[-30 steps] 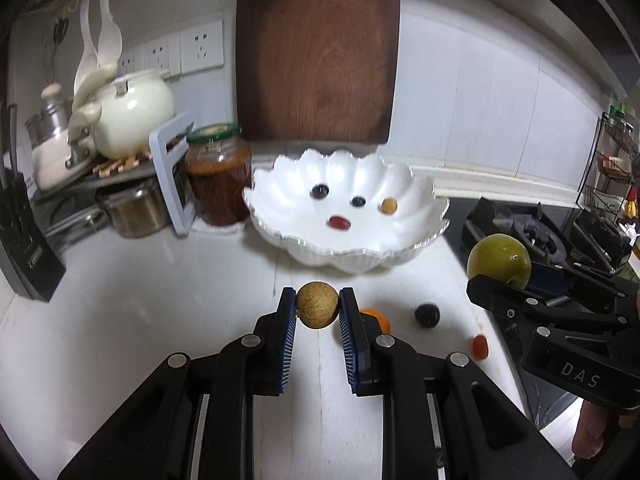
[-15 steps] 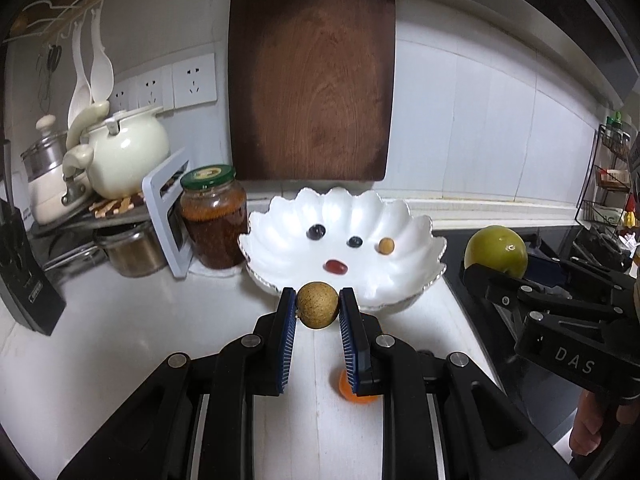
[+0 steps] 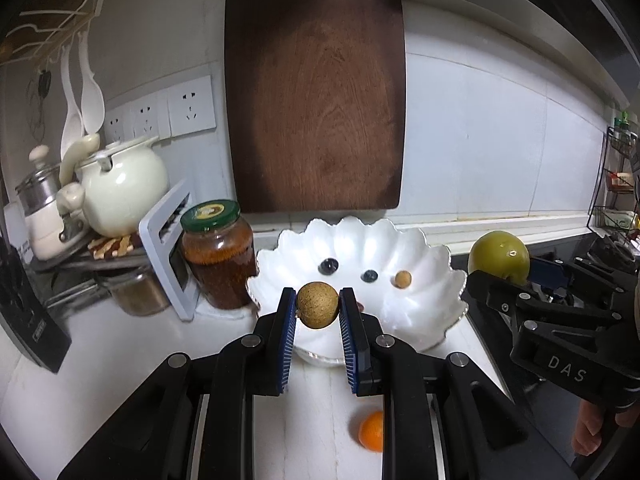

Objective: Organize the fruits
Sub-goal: 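Lift both held fruits and carry them over the white bowl, then open both tools to drop the green and brown fruits into the bowl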

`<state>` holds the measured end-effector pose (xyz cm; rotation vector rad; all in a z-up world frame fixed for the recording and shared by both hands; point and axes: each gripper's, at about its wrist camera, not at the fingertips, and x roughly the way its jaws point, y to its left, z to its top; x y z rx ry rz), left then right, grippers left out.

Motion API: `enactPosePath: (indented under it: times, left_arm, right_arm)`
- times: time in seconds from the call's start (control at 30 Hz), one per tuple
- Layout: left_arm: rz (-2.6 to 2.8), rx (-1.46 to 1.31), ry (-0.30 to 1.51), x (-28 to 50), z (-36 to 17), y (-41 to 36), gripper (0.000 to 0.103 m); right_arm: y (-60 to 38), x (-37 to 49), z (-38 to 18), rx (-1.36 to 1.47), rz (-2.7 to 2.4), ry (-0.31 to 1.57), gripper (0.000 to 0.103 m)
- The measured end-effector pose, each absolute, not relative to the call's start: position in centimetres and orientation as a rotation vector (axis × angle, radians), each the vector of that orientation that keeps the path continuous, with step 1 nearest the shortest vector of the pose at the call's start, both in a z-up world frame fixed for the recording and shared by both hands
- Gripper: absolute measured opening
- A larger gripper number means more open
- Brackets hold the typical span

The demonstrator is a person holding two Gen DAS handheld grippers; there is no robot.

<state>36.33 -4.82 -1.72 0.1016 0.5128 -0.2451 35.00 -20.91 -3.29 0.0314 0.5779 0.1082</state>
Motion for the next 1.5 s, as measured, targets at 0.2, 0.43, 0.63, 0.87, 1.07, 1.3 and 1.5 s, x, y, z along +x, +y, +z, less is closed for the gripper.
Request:
enactPosePath:
  times: [0.2, 0.43, 0.63, 0.87, 1.07, 1.3, 1.5]
  left_arm:
    - [-0.245, 0.095, 0.525, 38.8, -1.8, -4.7, 0.022]
    - [-0.241, 0.099, 0.568, 42.2, -2.9, -5.0, 0.022]
    - [-0.230, 0.109, 0.617, 44.7, -4.5, -5.3, 0.022]
    - [-0.208, 0.133, 0.675, 47.1, -6.6, -5.7, 0.022]
    - [-0.211, 0.139, 0.750, 48.7, -9.1, -6.4, 0.022]
    - [-0.215, 0.145, 0.829, 49.7, -11.3, -7.1, 0.023]
    - [-0.202, 0.160, 0.839, 50.1, -11.5, -7.2, 0.027]
  right_arm:
    - [-21.0, 37.1, -3.3, 0.033, 0.102, 0.580, 0.050]
    - [-21.1, 39.8, -3.8, 0.034, 0.093, 0.606, 0.050]
    - [-21.0, 41.9, -5.0, 0.016, 0.085, 0.642, 0.050]
    - [-21.2, 44.1, -6.8, -0.002, 0.077, 0.695, 0.050]
    - [-21.4, 45.5, -8.9, 0.001, 0.083, 0.763, 0.050]
    - [-21.4, 46.5, -11.0, 0.002, 0.098, 0.833, 0.050]
    - [-21.7, 47.1, -11.9, 0.011, 0.109, 0.873, 0.051]
